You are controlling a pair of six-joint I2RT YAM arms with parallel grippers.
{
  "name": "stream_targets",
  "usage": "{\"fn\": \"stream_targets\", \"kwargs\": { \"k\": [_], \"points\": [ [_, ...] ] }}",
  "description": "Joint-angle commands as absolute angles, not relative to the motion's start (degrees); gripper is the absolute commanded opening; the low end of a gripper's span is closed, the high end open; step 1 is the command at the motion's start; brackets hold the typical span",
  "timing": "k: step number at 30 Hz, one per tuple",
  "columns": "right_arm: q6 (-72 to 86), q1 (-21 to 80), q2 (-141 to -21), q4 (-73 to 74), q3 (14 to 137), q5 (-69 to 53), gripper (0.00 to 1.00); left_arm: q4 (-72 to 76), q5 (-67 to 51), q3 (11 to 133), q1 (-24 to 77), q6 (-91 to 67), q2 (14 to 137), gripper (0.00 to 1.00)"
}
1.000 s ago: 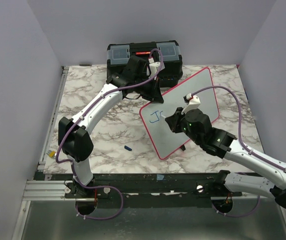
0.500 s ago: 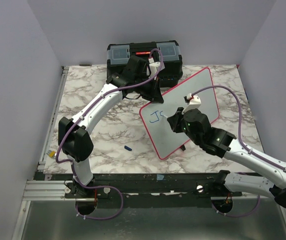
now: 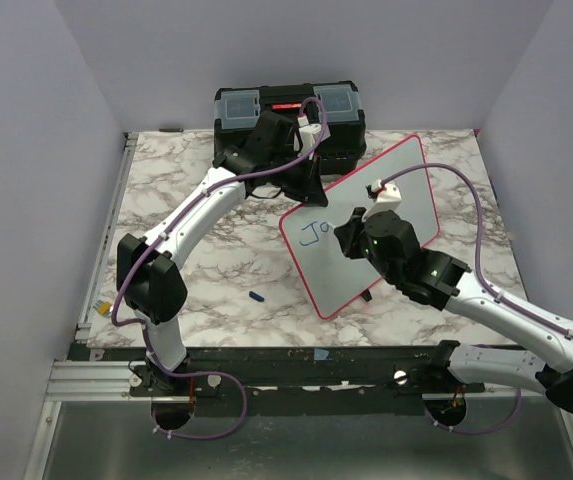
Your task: Write a sentence on the whiteboard
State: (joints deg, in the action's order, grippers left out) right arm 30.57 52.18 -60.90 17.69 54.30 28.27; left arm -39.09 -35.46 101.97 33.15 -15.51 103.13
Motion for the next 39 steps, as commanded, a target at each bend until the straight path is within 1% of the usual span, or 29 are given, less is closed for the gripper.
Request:
{"fn": "stream_targets", "kwargs": {
  "k": [1, 9, 14, 19, 24, 39],
  "points": [
    [29.60, 52.21, -62.06, 16.89, 56.42, 29.43, 0.01, -40.52, -35.95, 103.10, 34.78, -14.59, 102.76, 0.00],
    [28.94, 52.21, -58.16, 14.01, 53.51, 26.66, 0.01, -40.78, -35.53, 103.27, 34.79, -14.35, 103.00, 0.00],
    [29.42, 52.23, -53.23, 12.95, 51.02, 27.66, 0.01, -41.30, -34.81, 103.27, 34.80, -13.82, 103.12, 0.00],
    [29.96, 52.21, -50.39, 13.21, 49.84, 31.14, 0.01, -41.75, -34.20, 102.95, 34.80, -13.62, 102.86, 0.00],
    [30.91, 52.21, -51.79, 15.97, 51.12, 34.07, 0.01, -41.49, -33.85, 102.18, 34.80, -13.75, 102.59, 0.00],
    [28.82, 52.21, -56.59, 14.17, 53.50, 32.52, 0.01, -41.14, -33.62, 101.71, 35.16, -14.41, 101.99, 0.00]
  ]
}}
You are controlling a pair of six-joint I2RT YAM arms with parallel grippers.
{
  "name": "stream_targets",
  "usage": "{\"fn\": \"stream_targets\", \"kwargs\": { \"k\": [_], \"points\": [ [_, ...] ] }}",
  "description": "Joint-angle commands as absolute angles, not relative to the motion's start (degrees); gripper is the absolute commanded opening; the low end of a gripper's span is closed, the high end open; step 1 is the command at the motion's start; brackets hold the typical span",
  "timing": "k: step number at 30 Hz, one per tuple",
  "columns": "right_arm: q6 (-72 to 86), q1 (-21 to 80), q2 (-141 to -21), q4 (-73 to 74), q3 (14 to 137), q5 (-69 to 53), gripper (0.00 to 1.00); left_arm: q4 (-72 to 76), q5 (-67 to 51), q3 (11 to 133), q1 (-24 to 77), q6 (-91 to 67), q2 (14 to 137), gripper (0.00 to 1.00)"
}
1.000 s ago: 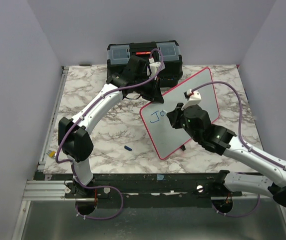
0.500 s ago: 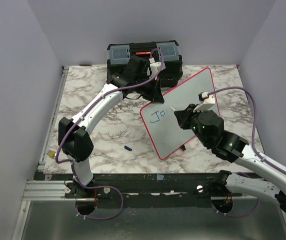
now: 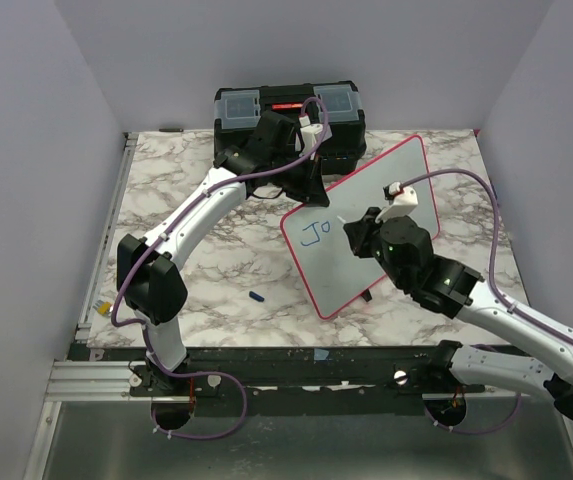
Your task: Write a sentence on the whiteboard
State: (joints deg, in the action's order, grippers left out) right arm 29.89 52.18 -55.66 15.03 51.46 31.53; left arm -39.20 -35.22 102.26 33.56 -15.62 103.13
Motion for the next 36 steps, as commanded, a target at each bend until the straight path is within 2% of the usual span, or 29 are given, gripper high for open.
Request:
{"fn": "stream_targets", "kwargs": {
  "k": [1, 19, 36],
  "points": [
    [28.64, 52.21, -56.75, 14.11, 53.75, 32.37, 0.01, -41.00, -33.66, 101.60, 35.21, -14.50, 101.95, 0.00],
    [27.19, 52.21, -60.15, 12.30, 55.83, 31.52, 0.01, -41.72, -33.79, 102.74, 35.51, -14.26, 102.02, 0.00],
    [29.51, 52.21, -59.44, 13.48, 51.50, 31.32, 0.01, -42.10, -33.71, 103.41, 35.86, -14.24, 102.49, 0.00]
  ]
}}
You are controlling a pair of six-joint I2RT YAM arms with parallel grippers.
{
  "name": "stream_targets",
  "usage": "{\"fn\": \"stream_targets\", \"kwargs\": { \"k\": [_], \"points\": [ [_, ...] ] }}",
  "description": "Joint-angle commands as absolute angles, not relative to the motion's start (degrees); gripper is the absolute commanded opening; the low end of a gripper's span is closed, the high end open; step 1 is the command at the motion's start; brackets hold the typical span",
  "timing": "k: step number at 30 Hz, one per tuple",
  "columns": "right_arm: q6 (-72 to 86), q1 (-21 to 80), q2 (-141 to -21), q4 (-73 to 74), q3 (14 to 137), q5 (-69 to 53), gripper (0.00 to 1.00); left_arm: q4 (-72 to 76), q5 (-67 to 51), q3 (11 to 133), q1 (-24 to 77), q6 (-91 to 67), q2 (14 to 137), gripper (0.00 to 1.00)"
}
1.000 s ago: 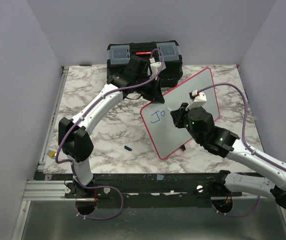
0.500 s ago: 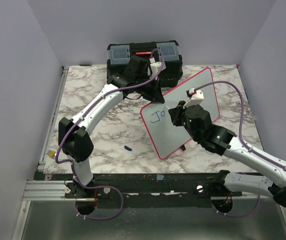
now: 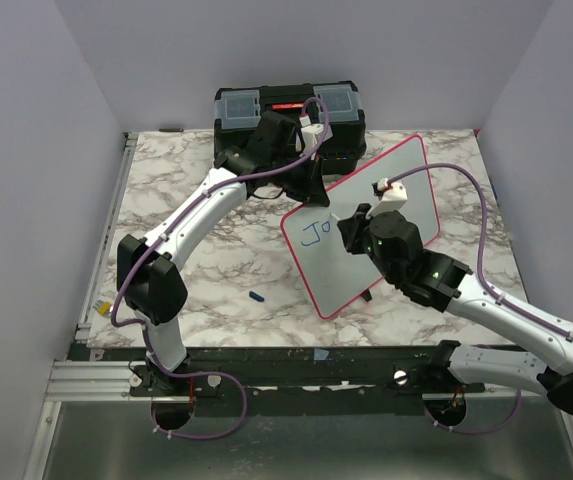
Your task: Write a sentence on the whiteboard
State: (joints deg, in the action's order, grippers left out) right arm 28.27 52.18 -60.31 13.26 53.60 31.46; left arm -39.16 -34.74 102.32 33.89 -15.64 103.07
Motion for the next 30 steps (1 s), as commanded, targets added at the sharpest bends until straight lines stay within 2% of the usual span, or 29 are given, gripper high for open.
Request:
{"fn": "stream_targets", "kwargs": {
  "k": [1, 30],
  "points": [
    [29.75, 52.21, -59.21, 13.68, 51.15, 31.22, 0.01, -42.09, -33.67, 103.45, 35.86, -14.28, 102.48, 0.00],
    [31.30, 52.21, -59.84, 16.87, 52.51, 36.59, 0.01, -41.42, -33.71, 102.66, 36.12, -14.22, 101.93, 0.00]
  ]
}}
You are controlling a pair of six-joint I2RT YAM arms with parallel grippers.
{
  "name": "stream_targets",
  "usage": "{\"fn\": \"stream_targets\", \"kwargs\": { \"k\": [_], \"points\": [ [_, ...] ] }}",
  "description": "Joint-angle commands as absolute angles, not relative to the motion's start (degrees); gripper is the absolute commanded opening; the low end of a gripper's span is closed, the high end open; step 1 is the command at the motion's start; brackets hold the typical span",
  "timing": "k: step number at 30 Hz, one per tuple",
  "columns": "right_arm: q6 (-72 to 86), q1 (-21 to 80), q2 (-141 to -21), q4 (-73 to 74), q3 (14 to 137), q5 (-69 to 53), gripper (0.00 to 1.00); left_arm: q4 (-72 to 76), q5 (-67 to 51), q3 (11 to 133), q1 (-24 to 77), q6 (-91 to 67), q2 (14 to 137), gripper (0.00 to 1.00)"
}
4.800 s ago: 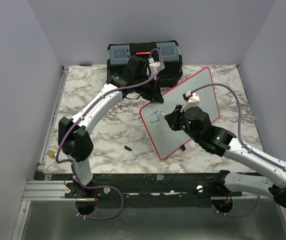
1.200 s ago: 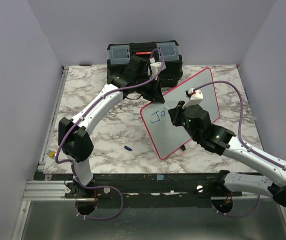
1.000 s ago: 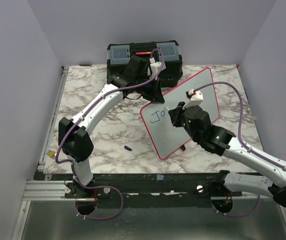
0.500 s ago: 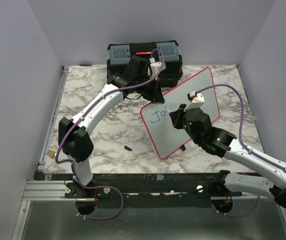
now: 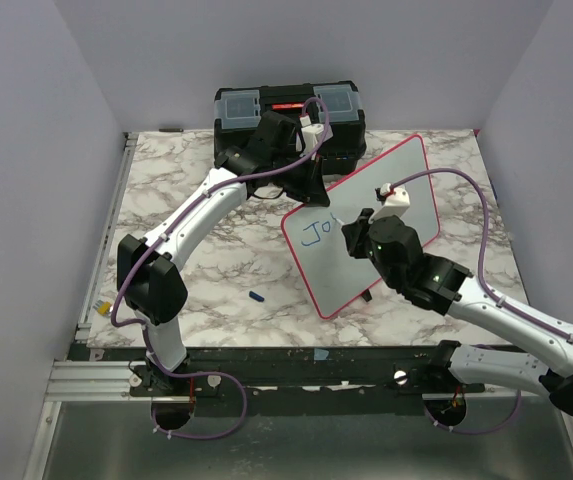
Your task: Write a sentence on the whiteboard
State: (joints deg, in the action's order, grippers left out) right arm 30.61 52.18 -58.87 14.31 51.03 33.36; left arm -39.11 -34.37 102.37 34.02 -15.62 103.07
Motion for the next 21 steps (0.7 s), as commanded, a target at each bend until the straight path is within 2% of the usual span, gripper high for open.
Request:
{"fn": "stream_targets", "kwargs": {
  "k": [1, 21],
  "points": [
    [31.30, 52.23, -59.87, 16.96, 52.75, 36.72, 0.01, -41.41, -33.75, 102.65, 36.12, -14.15, 101.91, 0.00],
    [29.28, 52.21, -64.41, 15.92, 58.31, 37.82, 0.01, -40.78, -34.10, 101.69, 36.15, -14.07, 101.69, 0.00]
  ]
}}
